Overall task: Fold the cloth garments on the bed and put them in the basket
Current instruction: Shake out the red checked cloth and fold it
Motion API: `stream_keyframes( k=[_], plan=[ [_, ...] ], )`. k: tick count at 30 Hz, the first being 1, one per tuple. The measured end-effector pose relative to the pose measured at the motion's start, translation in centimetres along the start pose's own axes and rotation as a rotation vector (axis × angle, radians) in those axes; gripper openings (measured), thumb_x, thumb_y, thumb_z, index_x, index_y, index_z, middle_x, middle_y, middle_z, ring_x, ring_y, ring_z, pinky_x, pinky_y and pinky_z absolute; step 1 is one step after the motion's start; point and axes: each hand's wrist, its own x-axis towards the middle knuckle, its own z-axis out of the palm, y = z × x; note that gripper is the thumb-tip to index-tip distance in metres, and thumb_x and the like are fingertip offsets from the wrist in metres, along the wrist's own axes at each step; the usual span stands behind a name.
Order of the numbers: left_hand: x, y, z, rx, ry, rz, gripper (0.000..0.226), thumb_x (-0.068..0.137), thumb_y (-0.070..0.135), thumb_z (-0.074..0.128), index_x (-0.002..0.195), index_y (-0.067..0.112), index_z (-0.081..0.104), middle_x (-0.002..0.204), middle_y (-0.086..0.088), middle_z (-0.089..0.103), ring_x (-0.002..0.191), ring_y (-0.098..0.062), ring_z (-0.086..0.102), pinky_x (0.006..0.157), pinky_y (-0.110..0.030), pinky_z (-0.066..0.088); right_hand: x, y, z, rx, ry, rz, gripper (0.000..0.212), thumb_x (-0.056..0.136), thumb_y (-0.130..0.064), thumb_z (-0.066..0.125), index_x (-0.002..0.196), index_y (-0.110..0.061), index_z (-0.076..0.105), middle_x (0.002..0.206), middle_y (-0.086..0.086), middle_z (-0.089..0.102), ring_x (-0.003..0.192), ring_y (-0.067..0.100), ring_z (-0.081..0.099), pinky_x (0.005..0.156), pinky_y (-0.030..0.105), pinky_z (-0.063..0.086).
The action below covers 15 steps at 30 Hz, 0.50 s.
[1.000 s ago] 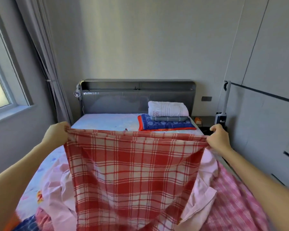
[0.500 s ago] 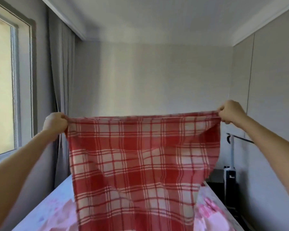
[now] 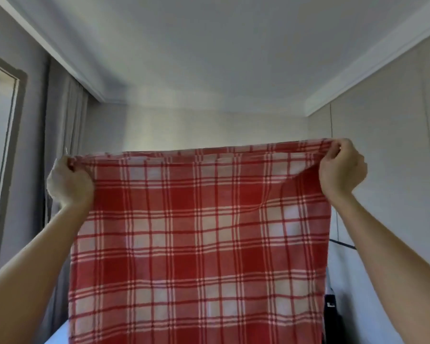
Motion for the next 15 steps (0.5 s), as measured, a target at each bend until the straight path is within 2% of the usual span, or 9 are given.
stream_keyframes(
  k=[1, 3, 4, 5, 7, 9, 11, 13, 15],
  plan=[
    [-0.1, 0.5, 0.8, 0.097, -0.114, 0.11, 0.025, 0.087, 0.01, 0.05, 0.103, 0.011, 0.069, 0.104, -0.018, 0.068, 0.095, -0.039, 0.06, 0.076, -0.04, 0.046, -0.3, -0.5, 0.5, -0.011, -0.087, 0.019, 0.025, 0.094, -0.016, 0.044, 0.092, -0.003, 0.065, 0.086, 0.015, 0.067, 0.08, 0.034, 0.062, 0.063, 0.028, 0.034],
    [-0.9, 0.0, 2.2, 0.277, -0.504, 0.173, 0.021, 0.083, 0.009, 0.057, 0.095, 0.017, 0.072, 0.101, -0.015, 0.07, 0.086, -0.033, 0.062, 0.07, -0.034, 0.048, -2.3, 0.0, 2.0, -0.218, -0.687, 0.023, 0.025, 0.091, -0.015, 0.049, 0.076, 0.0, 0.062, 0.077, 0.019, 0.064, 0.07, 0.03, 0.061, 0.057, 0.028, 0.039],
    [-0.9, -1.0, 2.7, 0.35, -0.581, 0.129, 0.021, 0.082, 0.007, 0.057, 0.091, 0.018, 0.072, 0.097, -0.013, 0.07, 0.082, -0.031, 0.062, 0.067, -0.031, 0.047, -3.1, 0.9, 2.6, -0.311, -0.911, 0.077, 0.026, 0.089, -0.011, 0.05, 0.064, -0.002, 0.056, 0.065, 0.016, 0.058, 0.06, 0.027, 0.057, 0.052, 0.026, 0.039],
    [-1.0, -1.5, 2.4, 0.408, -0.587, 0.12, 0.021, 0.081, 0.004, 0.055, 0.089, 0.016, 0.071, 0.095, -0.014, 0.069, 0.08, -0.031, 0.06, 0.065, -0.03, 0.045, -3.4, 1.7, 2.6, -0.399, -0.959, 0.118, 0.029, 0.085, -0.006, 0.051, 0.056, -0.003, 0.051, 0.056, 0.014, 0.053, 0.052, 0.024, 0.053, 0.048, 0.024, 0.037],
    [-1.1, -3.1, 2.2, 0.37, -0.476, 0.075, 0.022, 0.08, -0.002, 0.052, 0.089, 0.007, 0.07, 0.093, -0.02, 0.067, 0.081, -0.035, 0.057, 0.064, -0.032, 0.043, -3.1, 3.0, 2.8, -0.315, -0.743, 0.25, 0.026, 0.08, 0.002, 0.051, 0.054, 0.0, 0.053, 0.053, 0.015, 0.056, 0.05, 0.024, 0.056, 0.05, 0.025, 0.044],
    [-1.2, -3.9, 2.3, 0.276, -0.356, 0.014, 0.025, 0.082, -0.003, 0.052, 0.097, 0.002, 0.07, 0.1, -0.026, 0.066, 0.092, -0.041, 0.058, 0.074, -0.04, 0.046, -2.8, 4.2, 3.4, -0.214, -0.506, 0.323, 0.022, 0.083, 0.002, 0.048, 0.067, 0.003, 0.062, 0.064, 0.019, 0.064, 0.062, 0.029, 0.065, 0.06, 0.032, 0.053],
    [-1.0, -4.4, 2.9, 0.167, -0.308, -0.084, 0.027, 0.081, -0.003, 0.051, 0.101, 0.0, 0.069, 0.1, -0.025, 0.067, 0.097, -0.042, 0.059, 0.083, -0.044, 0.048, -3.3, 4.5, 4.5, -0.127, -0.411, 0.318, 0.021, 0.088, -0.004, 0.045, 0.079, 0.0, 0.064, 0.072, 0.018, 0.066, 0.07, 0.031, 0.067, 0.065, 0.036, 0.056],
    [-0.1, -5.1, 3.7, 0.048, -0.344, -0.237, 0.019, 0.074, -0.007, 0.058, 0.09, -0.001, 0.068, 0.076, -0.013, 0.073, 0.086, -0.037, 0.066, 0.079, -0.048, 0.055, -3.7, 4.9, 6.1, -0.005, -0.437, 0.369, 0.021, 0.088, -0.008, 0.042, 0.078, -0.006, 0.06, 0.077, 0.016, 0.067, 0.067, 0.034, 0.067, 0.064, 0.044, 0.058],
    [-0.1, -5.4, 4.3, -0.037, -0.385, -0.365, 0.018, 0.068, -0.018, 0.061, 0.071, 0.0, 0.062, 0.039, 0.003, 0.059, 0.058, -0.026, 0.069, 0.055, -0.042, 0.059, -3.4, 5.4, 7.8, 0.163, -0.475, 0.544, 0.021, 0.089, -0.005, 0.04, 0.081, -0.006, 0.059, 0.088, 0.019, 0.067, 0.06, 0.035, 0.067, 0.053, 0.044, 0.058]
  ],
)
